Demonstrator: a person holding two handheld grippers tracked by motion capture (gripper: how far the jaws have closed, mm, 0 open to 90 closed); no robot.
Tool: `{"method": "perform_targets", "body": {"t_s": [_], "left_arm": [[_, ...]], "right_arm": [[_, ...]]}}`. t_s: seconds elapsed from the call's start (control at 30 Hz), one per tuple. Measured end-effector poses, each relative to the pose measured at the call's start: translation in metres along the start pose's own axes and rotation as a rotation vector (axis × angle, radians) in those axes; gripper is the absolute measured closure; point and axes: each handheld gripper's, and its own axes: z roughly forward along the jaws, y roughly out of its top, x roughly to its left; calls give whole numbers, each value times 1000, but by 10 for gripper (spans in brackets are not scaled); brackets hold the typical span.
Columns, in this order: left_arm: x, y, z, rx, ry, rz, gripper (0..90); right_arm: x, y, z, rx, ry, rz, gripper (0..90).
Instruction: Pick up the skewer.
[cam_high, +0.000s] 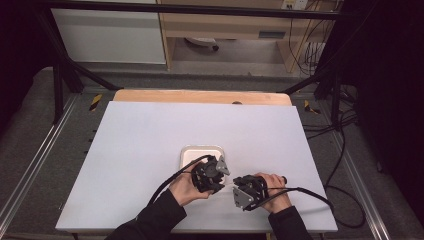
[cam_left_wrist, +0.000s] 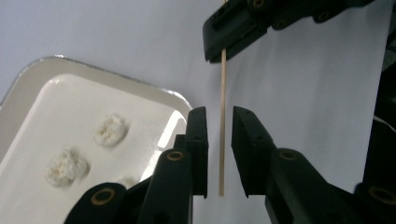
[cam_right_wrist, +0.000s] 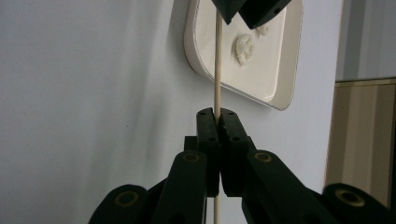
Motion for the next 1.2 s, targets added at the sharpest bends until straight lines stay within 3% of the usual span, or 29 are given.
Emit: {"method": "perform_targets", "body": {"t_s": [0.13,0.37,0.6,0.83,0.93,1.0,1.2], "left_arm": [[0,0,4,52,-9,9,795],[-1,0,8,98,-13,23,873],[-3,-1,10,121,-4,25,880],[-5,-4,11,108,4,26,886],[-4,-6,10,111,21,27,887],[-3,-10,9,104,11,26,887],[2,-22,3,95,32,9,886]], "right_arm": [[-1,2,0,8,-1,-20,893],[-1,6,0,20,4,-42,892],[0,8,-1,18,1,-55,892],[-1,8,-1,10,0,-44,878],[-2,6,-1,5,0,7,820],[-5,4,-3,7,3,54,747],[-9,-7,-11,-32,-16,286,563]]}}
